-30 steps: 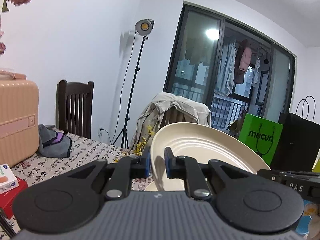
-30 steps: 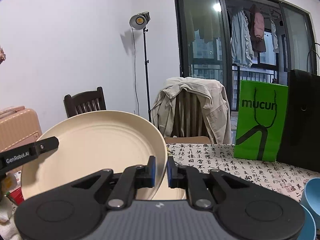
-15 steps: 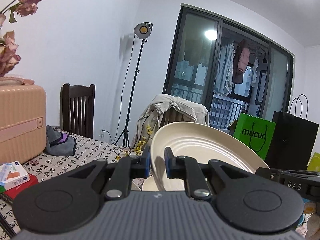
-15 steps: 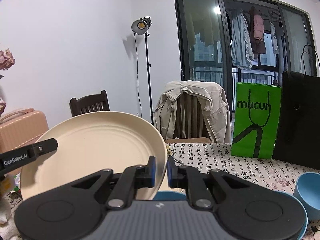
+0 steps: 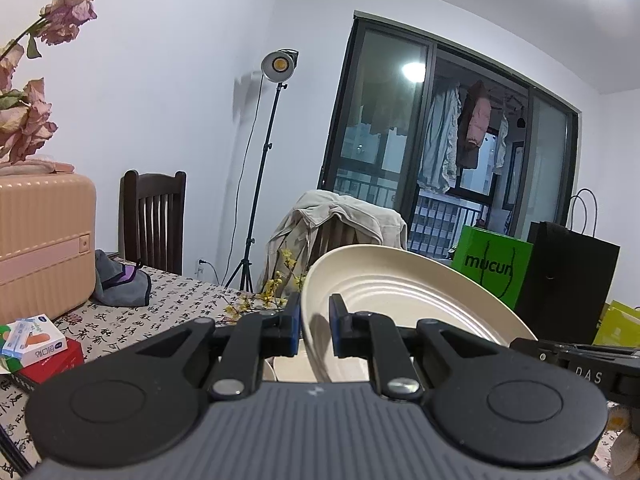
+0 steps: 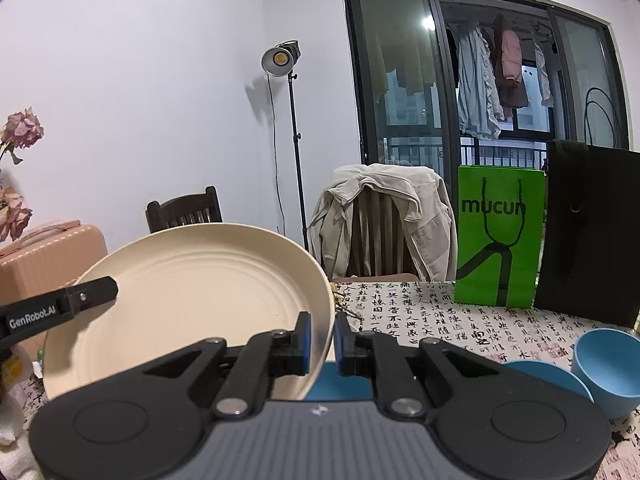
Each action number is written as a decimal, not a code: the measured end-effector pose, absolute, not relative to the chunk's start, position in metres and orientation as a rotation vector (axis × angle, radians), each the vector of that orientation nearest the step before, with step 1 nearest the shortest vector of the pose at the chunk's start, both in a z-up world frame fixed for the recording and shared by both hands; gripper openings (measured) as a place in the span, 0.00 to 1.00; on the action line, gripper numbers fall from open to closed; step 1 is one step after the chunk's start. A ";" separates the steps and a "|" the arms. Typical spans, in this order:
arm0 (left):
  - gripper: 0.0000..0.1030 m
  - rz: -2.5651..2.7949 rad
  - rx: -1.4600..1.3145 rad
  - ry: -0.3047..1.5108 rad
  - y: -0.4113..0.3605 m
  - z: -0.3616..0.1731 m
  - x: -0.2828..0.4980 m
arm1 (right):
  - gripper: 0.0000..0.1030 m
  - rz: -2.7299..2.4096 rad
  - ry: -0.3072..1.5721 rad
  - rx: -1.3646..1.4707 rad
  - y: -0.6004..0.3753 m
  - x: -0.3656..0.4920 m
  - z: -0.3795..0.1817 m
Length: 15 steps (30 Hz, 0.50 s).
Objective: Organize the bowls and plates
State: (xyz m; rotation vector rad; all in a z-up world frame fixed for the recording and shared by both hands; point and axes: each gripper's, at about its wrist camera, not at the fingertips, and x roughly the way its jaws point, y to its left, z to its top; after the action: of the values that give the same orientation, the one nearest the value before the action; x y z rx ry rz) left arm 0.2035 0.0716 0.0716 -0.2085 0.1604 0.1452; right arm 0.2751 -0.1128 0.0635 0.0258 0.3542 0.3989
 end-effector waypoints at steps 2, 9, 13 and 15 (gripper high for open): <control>0.14 0.140 -0.205 0.158 0.070 0.073 0.200 | 0.11 0.398 0.352 0.028 -0.117 0.269 0.063; 0.14 0.124 -0.194 0.156 0.056 0.073 0.185 | 0.11 0.384 0.348 0.037 -0.129 0.254 0.064; 0.14 0.113 -0.196 0.157 0.051 0.072 0.179 | 0.11 0.379 0.349 0.036 -0.136 0.248 0.064; 0.14 0.109 -0.192 0.158 0.048 0.071 0.176 | 0.11 0.373 0.349 0.036 -0.139 0.244 0.064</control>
State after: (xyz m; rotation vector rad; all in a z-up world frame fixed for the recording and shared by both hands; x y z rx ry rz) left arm 0.1764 0.0482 0.0714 -0.1925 0.1575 0.1091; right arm 0.2439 -0.1386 0.0639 0.0364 0.3487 0.3726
